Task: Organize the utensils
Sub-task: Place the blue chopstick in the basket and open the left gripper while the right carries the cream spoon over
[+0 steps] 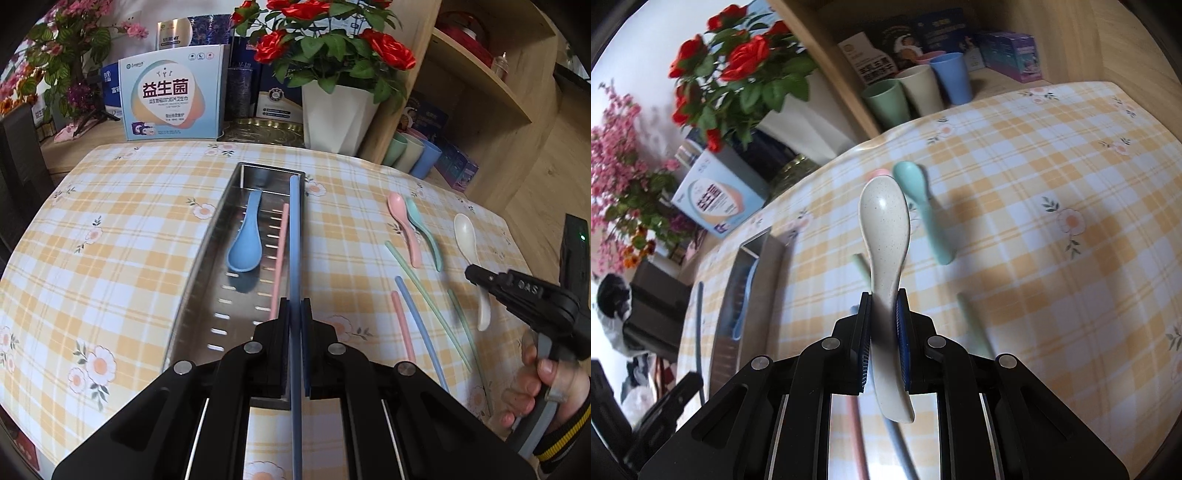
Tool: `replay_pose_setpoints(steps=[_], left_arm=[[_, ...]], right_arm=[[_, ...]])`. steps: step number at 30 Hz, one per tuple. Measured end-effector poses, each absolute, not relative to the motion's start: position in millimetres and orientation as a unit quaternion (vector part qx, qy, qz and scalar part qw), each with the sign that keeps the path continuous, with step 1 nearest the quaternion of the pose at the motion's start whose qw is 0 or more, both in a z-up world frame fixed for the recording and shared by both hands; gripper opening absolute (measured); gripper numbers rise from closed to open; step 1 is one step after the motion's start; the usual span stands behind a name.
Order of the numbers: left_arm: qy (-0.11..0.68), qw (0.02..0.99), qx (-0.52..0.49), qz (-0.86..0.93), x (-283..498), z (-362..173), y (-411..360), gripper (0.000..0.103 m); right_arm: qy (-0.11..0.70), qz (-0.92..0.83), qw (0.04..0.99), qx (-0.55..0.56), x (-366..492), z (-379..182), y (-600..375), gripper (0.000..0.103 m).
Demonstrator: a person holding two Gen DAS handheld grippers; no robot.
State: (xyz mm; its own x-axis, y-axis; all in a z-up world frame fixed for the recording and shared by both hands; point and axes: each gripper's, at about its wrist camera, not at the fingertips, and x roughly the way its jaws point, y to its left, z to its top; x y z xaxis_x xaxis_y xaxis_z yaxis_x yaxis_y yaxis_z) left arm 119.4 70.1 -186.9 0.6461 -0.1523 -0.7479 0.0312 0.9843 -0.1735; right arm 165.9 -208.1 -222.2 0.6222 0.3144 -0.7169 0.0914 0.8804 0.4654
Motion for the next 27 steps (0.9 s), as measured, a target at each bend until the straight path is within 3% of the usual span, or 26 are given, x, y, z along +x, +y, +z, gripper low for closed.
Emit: replay_pose_setpoints(steps=[15, 27], left_arm=[[0.454, 0.885, -0.049, -0.094, 185.0, -178.9, 79.4, 0.006], [0.528, 0.844, -0.071, -0.054, 233.9, -231.6, 89.0, 0.006]], right_arm=[[0.429, 0.067, 0.866, 0.247, 156.7, -222.1, -208.9, 0.013], [0.433, 0.059, 0.864, 0.251, 154.5, -224.5, -216.5, 0.013]])
